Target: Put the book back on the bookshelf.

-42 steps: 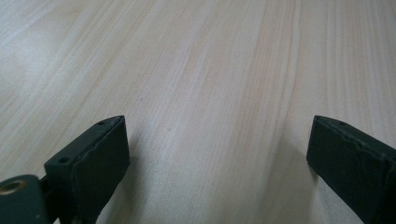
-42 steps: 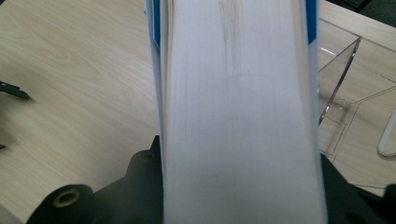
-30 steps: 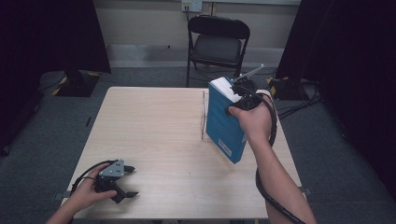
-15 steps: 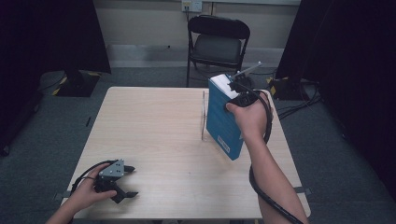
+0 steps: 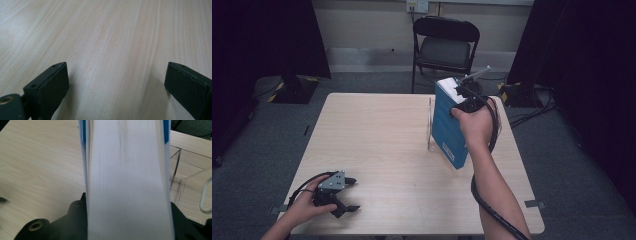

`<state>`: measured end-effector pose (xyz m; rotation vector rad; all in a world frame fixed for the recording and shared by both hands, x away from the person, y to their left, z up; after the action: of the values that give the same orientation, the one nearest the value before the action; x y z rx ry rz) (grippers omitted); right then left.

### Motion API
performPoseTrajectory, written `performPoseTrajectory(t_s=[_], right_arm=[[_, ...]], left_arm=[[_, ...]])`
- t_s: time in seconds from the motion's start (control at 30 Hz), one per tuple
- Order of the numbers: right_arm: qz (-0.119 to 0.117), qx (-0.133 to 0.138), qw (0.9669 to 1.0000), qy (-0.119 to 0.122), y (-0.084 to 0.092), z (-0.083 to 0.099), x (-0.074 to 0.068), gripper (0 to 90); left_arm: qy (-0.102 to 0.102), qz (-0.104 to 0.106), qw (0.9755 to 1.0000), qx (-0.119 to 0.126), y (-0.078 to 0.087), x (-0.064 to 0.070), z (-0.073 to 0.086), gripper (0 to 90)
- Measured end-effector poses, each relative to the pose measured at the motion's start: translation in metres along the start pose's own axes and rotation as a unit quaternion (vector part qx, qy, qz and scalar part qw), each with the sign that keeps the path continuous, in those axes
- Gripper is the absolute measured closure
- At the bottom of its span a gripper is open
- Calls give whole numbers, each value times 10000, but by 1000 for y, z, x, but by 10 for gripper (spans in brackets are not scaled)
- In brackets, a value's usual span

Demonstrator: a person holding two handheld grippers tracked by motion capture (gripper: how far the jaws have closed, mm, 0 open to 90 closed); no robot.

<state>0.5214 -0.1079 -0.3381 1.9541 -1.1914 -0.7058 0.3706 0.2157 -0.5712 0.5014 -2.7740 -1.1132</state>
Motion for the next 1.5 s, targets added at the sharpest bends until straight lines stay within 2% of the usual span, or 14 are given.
performPoseTrajectory(t_s=[1.27,1.5], right_arm=[[116,75,9996,-227,-26,-19,5,618],[158,115,9993,-334,-31,-22,6,618]], left_arm=[[-5,8,10000,-12,0,0,0,47],[-4,13,10000,-11,0,0,0,47]])
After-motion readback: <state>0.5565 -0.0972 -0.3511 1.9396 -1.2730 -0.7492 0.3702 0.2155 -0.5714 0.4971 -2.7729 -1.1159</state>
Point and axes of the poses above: each handheld gripper's, and its own axes: y roughly backward along the jaws, z roughly out of its underside, x roughly to its right, the point moved 10 cm from there along -y, roughly forward along the jaws, and after that the axes turned 3 degrees about -z, right-handed, at the moved point
